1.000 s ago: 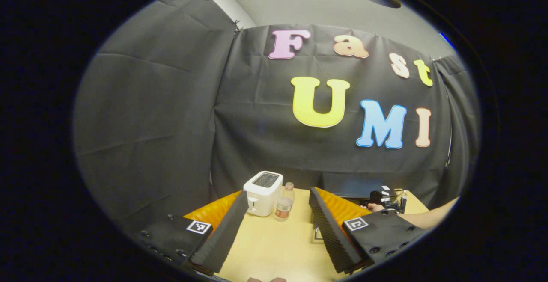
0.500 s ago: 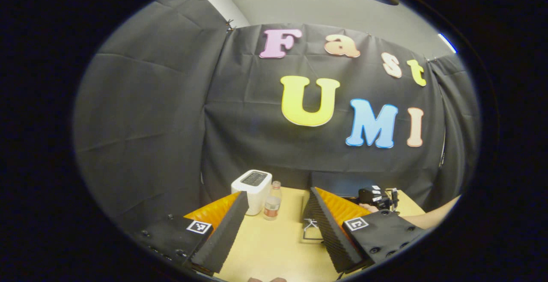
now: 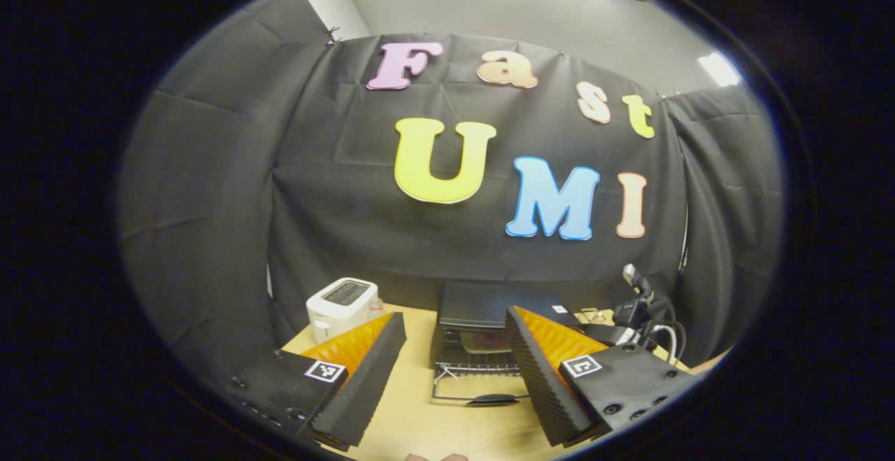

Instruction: Open the electric oven with the left hand, put the food in, and close the electric oven.

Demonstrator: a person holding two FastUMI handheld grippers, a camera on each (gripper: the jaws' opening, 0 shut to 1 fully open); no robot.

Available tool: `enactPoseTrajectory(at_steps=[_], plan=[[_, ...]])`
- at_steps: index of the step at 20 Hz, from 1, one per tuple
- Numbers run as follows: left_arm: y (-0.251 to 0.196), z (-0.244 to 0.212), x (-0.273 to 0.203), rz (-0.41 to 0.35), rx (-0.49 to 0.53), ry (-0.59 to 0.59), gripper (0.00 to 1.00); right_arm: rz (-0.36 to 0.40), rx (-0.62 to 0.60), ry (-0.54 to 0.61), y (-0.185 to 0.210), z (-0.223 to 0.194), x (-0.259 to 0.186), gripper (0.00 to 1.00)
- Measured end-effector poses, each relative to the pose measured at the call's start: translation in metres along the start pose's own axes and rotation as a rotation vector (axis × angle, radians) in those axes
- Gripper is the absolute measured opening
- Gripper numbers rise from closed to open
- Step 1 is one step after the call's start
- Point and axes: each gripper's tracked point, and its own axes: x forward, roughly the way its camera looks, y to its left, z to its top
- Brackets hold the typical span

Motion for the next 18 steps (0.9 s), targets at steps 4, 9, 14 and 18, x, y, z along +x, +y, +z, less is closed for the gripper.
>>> enactPoseTrajectory(at_steps=[4,9,14,18], plan=[[-0.036,-0.015,0.019,-0.054,0.007,0.027,1.00,0.049,-0.259,-0.194,-0.004,0.061,-0.067,0.37],[-0.086,-0.006,0.032,-0.136,0.041,-0.015,1.00,0.076,-0.449,-0.429,-0.009,0.120,-0.152,0.37],[-0.122,-0.007,0.051,-0.175,0.044,-0.009,0.92,0.092,-0.508,-0.513,-0.018,0.136,-0.203,0.76],[-0.136,-0.035,0.068,-0.176,0.030,0.075,1.00,0.061,-0.488,-0.554,-0.032,0.145,-0.218,0.76]])
